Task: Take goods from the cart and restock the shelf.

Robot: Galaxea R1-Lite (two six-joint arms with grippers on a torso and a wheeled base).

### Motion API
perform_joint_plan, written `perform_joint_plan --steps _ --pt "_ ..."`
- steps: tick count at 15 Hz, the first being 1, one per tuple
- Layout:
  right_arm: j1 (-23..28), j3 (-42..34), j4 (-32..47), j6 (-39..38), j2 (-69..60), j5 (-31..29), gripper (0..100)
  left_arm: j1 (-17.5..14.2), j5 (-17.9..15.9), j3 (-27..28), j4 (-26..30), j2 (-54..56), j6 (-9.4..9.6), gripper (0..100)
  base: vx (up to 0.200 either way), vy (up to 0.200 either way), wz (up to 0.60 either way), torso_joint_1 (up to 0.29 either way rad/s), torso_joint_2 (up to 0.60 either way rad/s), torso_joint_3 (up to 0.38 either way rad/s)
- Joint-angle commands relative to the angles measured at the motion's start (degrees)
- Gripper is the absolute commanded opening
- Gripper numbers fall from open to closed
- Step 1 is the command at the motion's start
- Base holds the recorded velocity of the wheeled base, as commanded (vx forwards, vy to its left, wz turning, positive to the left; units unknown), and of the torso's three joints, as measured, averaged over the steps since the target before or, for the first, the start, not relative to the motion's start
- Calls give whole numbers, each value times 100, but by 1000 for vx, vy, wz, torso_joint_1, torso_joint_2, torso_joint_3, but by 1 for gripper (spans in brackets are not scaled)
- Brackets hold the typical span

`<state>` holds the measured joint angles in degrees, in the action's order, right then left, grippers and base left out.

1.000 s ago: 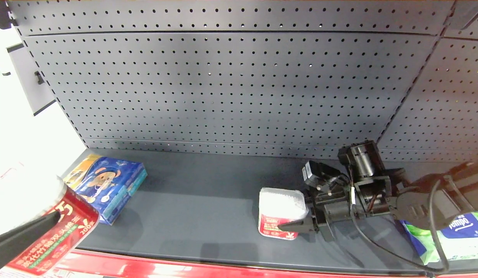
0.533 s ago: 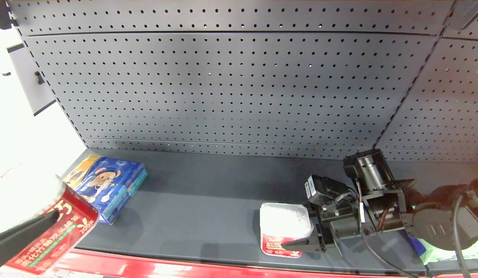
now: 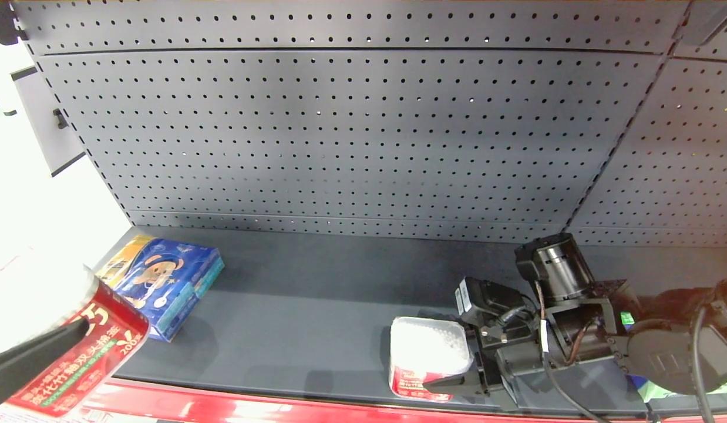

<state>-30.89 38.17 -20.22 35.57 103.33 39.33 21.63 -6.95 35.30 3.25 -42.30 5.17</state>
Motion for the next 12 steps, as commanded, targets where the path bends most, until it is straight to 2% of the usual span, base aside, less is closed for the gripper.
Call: perform_joint_plan --steps 1,7,12 --pt "-22 -29 1 2 -6 -57 0 -1 1 20 0 3 2 0 0 0 0 0 0 0" --pt "-330 -152 1 29 -50 -101 0 -1 1 38 0 3 2 0 0 0 0 0 0 0" --pt "-339 -161 1 20 -58 -101 0 -1 -17 38 0 29 2 0 0 0 0 0 0 0"
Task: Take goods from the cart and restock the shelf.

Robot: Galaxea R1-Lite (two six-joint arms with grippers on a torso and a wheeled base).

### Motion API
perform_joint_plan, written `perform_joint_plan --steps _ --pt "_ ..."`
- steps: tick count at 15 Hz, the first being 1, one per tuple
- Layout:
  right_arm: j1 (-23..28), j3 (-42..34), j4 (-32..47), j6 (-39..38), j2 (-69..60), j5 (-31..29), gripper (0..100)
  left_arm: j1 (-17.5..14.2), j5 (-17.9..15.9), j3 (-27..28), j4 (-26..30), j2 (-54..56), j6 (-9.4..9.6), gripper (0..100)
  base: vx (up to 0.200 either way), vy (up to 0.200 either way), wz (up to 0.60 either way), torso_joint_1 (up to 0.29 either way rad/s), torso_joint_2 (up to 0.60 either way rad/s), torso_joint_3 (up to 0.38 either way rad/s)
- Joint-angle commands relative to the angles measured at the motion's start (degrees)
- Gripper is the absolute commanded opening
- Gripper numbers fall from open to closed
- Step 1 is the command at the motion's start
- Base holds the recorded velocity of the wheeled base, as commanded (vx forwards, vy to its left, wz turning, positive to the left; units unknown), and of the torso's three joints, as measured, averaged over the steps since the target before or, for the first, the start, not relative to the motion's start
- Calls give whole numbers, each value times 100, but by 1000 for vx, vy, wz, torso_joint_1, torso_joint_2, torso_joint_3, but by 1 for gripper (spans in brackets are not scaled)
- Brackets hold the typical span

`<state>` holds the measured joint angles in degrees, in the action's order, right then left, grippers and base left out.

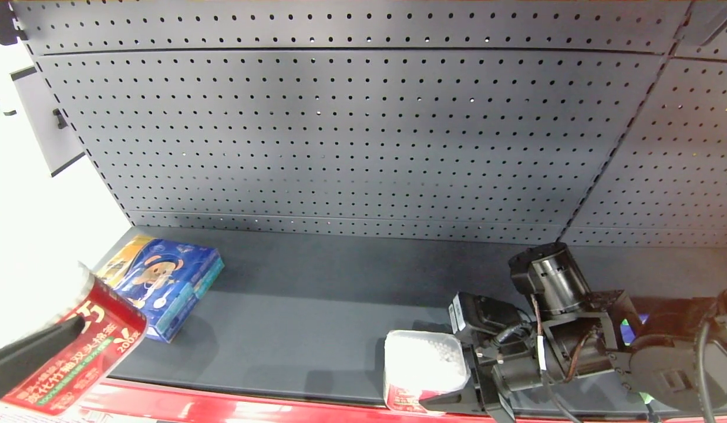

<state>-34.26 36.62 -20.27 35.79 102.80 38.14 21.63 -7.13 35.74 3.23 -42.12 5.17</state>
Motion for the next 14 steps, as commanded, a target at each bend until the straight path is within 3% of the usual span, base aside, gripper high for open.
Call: perform_joint_plan --steps 1,2,3,11,14 --pt "-2 -6 -3 16 -6 18 0 -1 1 3 2 11 2 0 0 0 0 0 0 0" --pt "-2 -6 -3 24 3 18 0 -1 1 3 2 11 2 0 0 0 0 0 0 0" --pt "7 -6 -29 7 -6 9 100 -1 1 3 2 11 2 0 0 0 0 0 0 0" --pt "218 -243 -29 -64 -375 -79 100 -1 -16 82 2 -33 2 0 0 0 0 0 0 0" --pt "560 -393 -21 -64 -735 -70 100 -1 -87 82 2 -112 2 0 0 0 0 0 0 0"
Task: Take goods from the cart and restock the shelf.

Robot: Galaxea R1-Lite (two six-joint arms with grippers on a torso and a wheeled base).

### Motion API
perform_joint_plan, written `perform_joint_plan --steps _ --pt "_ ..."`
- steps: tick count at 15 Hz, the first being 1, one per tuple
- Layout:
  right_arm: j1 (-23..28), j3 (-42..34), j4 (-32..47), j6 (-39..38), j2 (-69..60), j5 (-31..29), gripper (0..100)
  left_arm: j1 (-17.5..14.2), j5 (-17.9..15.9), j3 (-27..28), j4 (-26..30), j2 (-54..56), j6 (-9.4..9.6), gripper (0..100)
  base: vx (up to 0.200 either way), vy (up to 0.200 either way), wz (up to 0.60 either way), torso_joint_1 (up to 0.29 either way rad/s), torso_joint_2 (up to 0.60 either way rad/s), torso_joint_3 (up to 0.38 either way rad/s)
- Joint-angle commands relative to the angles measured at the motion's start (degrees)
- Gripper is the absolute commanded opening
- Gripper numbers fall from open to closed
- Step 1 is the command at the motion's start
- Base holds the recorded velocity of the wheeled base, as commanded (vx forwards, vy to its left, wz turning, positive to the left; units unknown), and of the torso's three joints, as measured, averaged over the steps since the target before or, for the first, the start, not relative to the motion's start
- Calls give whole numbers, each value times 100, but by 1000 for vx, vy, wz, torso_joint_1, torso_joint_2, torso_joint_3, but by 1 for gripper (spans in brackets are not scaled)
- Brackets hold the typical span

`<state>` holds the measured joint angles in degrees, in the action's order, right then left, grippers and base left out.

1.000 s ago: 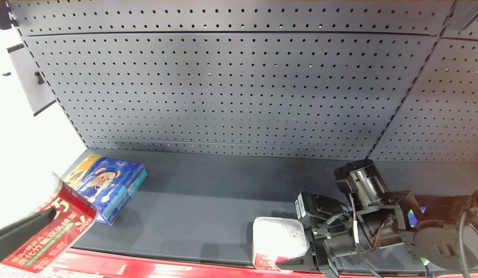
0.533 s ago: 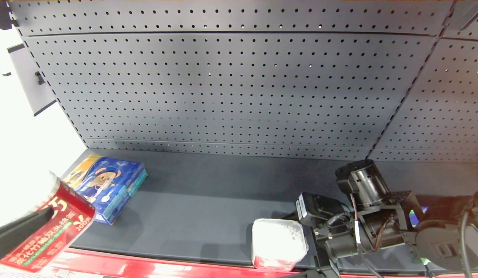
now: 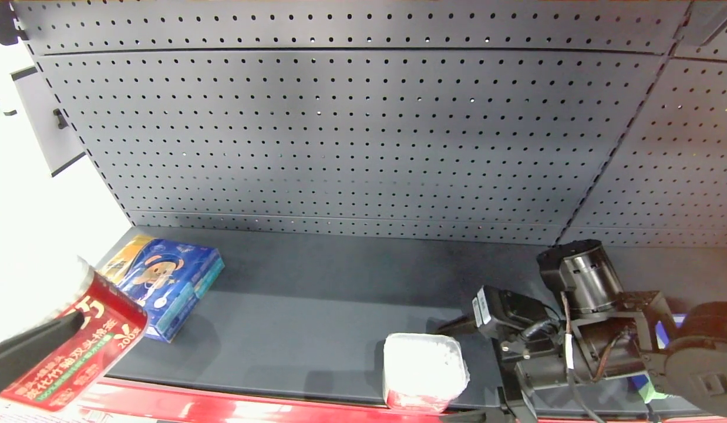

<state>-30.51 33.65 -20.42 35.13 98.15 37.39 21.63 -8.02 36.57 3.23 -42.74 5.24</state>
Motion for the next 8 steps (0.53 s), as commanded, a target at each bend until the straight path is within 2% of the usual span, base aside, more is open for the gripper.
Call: perform_joint_plan --steps 1,4,5,6,7,8 --pt "327 -244 -6 2 -446 14 100 -1 -24 -1 -7 -94 3 0 0 0 0 0 0 0" --pt "960 -877 -6 -6 -1316 40 100 8 -147 8 -7 -454 30 0 0 0 0 0 0 0" --pt "1197 -1027 -6 -6 -1579 40 100 8 -279 52 -51 -595 30 0 0 0 0 0 0 0" --pt "1460 -1167 -6 -6 -1896 40 100 8 -446 69 -200 -780 30 0 0 0 0 0 0 0" --pt "2076 -1440 -6 -68 -2564 40 100 8 -727 69 -631 -1246 47 0 0 0 0 0 0 0" --pt "2375 -1580 -6 -165 -2915 40 100 8 -850 69 -859 -1500 56 0 0 0 0 0 0 0"
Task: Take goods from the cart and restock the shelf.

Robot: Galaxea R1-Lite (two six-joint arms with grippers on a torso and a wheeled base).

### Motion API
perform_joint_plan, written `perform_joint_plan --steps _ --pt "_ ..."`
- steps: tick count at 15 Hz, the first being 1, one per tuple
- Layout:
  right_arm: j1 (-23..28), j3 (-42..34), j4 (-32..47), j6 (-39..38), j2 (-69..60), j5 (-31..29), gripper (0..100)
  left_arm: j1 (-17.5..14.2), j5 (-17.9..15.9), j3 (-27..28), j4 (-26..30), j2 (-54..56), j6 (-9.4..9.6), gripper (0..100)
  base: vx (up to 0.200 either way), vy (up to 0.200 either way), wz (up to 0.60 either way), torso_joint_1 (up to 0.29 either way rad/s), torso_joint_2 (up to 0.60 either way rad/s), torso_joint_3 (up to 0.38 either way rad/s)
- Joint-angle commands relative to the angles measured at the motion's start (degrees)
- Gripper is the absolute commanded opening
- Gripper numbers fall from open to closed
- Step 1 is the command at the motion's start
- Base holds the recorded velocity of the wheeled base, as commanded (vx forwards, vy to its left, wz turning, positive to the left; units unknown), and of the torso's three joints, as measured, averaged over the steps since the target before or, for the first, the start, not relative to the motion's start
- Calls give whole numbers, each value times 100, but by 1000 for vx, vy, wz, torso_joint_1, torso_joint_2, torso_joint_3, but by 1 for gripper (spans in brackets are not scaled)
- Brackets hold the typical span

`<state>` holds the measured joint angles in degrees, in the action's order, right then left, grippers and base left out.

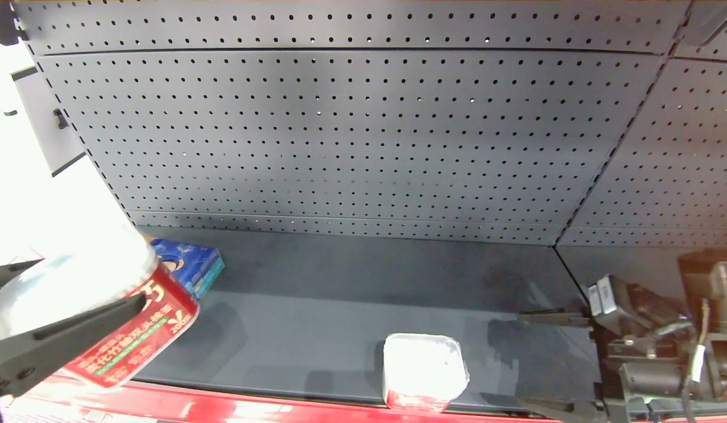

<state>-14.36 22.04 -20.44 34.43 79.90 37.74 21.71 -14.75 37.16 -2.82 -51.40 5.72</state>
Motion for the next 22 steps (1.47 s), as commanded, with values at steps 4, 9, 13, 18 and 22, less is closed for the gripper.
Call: perform_joint_plan --steps 4,9,13,18,22 --pt "2315 -921 49 -1992 -3578 -513 100 132 -880 283 -1459 -2208 167 0 0 0 0 0 0 0" --pt "2570 -1088 58 -2845 -4747 -2298 100 360 -1838 1338 -1476 -3518 307 0 0 0 0 0 0 0" --pt "2579 -921 58 -2845 -4747 -2623 100 360 -3166 2226 -1476 -4669 1089 0 0 0 0 0 0 0" --pt "2605 -798 67 -2801 -4729 -2720 100 360 -4220 2929 -1476 -5645 1766 0 0 0 0 0 0 0" --pt "2728 -798 67 -2722 -4729 -2728 100 536 -4291 3140 -1476 -6304 2206 0 0 0 0 0 0 0"
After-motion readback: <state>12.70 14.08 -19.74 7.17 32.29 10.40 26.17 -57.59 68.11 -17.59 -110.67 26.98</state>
